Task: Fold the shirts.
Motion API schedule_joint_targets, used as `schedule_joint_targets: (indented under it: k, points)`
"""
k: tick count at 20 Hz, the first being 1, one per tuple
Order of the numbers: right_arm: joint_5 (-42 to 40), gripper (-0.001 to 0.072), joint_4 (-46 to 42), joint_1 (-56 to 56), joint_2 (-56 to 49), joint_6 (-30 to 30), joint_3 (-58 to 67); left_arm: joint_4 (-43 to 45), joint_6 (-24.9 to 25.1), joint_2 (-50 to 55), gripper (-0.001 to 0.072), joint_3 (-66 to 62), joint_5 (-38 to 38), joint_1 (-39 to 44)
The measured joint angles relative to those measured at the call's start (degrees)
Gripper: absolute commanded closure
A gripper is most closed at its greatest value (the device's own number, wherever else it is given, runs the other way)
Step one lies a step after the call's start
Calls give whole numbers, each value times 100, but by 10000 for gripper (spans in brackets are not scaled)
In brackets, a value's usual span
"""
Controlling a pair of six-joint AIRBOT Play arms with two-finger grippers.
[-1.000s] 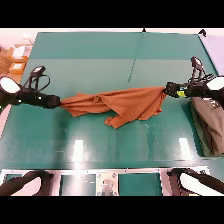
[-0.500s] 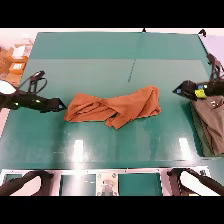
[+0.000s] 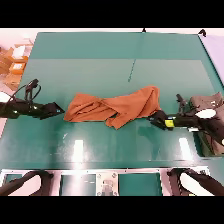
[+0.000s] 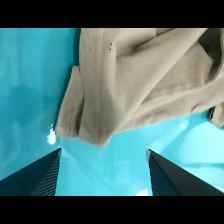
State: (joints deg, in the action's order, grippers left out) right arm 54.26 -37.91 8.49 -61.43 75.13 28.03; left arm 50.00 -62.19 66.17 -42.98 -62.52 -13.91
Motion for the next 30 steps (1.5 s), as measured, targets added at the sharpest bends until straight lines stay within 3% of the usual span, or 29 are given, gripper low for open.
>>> schedule_joint_targets:
  k: [2,3,4,13,14,16,17,18,21,25,30]
  points:
    - [-448,458,431,-271,-348,-212,35,-295,157,0,96,188,160,0]
    - [-584,594,579,-358,-516,-295,118,-407,221,0,96,260,227,13]
    - [-704,683,688,-409,-645,-367,214,-507,275,0,96,343,278,33]
    - [-1008,694,979,-566,-1012,-748,656,-1307,706,63,97,1051,846,66]
    - [-1010,694,988,-570,-1016,-767,662,-1432,782,153,144,1091,916,66]
    - [-1014,695,994,-570,-1025,-798,673,-1746,944,413,534,1141,997,63]
    - [-1014,694,994,-570,-1025,-807,675,-2004,1123,551,661,1145,981,63]
    - [-1014,694,997,-570,-1025,-811,682,-2275,1320,643,686,1130,916,63]
    - [-850,694,997,-507,-999,-828,726,-2828,1700,741,687,881,645,63]
    - [-96,695,968,-105,-754,-870,1215,-2865,1552,345,687,129,245,63]
    - [1360,695,968,964,162,-662,3556,-2894,1117,-1021,687,-2041,-2,61]
